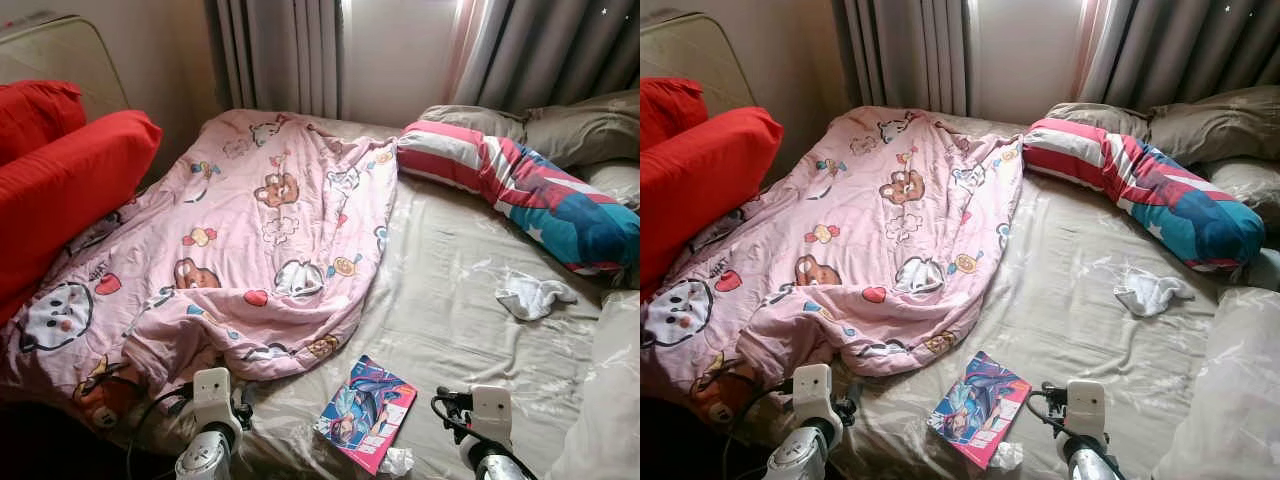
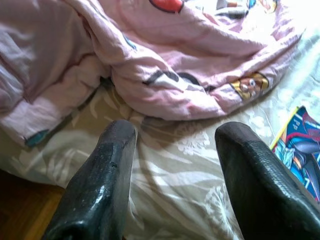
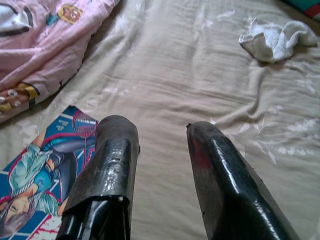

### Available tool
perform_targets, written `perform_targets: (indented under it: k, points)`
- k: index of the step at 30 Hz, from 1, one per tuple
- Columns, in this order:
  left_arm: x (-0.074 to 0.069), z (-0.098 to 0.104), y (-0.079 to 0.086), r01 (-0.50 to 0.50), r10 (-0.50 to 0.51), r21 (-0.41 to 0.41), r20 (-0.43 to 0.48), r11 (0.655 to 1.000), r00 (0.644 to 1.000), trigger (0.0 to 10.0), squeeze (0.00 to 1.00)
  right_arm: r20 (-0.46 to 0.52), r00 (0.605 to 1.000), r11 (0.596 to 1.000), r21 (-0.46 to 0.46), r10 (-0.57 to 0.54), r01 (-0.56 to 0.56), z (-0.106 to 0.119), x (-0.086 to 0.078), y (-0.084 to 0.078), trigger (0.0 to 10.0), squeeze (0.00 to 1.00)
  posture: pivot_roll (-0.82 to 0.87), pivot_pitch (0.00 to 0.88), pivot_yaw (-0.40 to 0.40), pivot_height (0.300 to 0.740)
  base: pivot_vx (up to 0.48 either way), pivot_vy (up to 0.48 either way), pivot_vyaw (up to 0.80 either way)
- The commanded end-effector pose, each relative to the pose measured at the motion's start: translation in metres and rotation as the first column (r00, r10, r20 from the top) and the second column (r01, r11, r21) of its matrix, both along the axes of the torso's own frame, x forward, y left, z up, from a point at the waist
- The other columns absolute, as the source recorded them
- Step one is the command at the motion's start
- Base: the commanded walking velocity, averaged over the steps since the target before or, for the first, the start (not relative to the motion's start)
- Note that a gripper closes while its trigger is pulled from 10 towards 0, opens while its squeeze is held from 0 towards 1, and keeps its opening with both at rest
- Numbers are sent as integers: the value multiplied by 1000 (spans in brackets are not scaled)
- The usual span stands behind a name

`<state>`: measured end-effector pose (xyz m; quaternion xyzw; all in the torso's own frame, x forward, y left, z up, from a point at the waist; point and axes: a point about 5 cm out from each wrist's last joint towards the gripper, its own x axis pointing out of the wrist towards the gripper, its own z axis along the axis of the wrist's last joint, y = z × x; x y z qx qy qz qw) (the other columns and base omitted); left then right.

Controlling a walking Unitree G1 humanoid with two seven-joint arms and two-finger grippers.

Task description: Clean up the room

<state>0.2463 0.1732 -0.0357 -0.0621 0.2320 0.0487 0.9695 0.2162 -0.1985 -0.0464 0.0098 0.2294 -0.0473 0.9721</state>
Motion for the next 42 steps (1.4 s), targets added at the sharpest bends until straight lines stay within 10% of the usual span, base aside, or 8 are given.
perform_targets:
  k: [1, 3, 5, 11, 22, 42]
  points:
    - [-4, -3, 1, 5, -5, 13, -9, 1000, 1000, 10000, 0, 9, 1000, 1000, 8, -19, 19, -1, -3, -1, 10000, 0, -99, 0, -29, 740, 0, 0, 0]
    - [49, 47, 13, 4, -19, 77, 196, 997, 980, 10000, 0, 22, 999, 1000, 5, -25, 25, 0, -3, -1, 10000, 0, -102, 0, -25, 740, 0, 0, 0]
    - [68, 77, 18, -1, -42, 123, 346, 992, 937, 10000, 0, 28, 999, 1000, 4, -30, 30, 0, -4, 0, 10000, 0, -103, 0, -23, 740, 0, 0, 0]
    - [70, 88, 10, 28, -95, 157, 433, 987, 896, 10000, 0, 360, 933, 996, -92, 17, 17, 80, 81, -13, 10000, 0, -98, 0, -19, 740, 0, 0, 0]
    - [80, 97, 24, 2, -52, 117, 419, 993, 906, 10000, 0, 421, 907, 999, -36, -3, 20, 94, 93, -3, 10000, 0, -71, 0, 0, 740, 0, 0, 0]
    - [60, 63, 27, -14, 0, 53, 255, 999, 967, 10000, 0, 143, 989, 998, -31, -43, 47, 46, 61, -10, 10000, 0, -89, 0, 2, 740, 0, 0, 0]
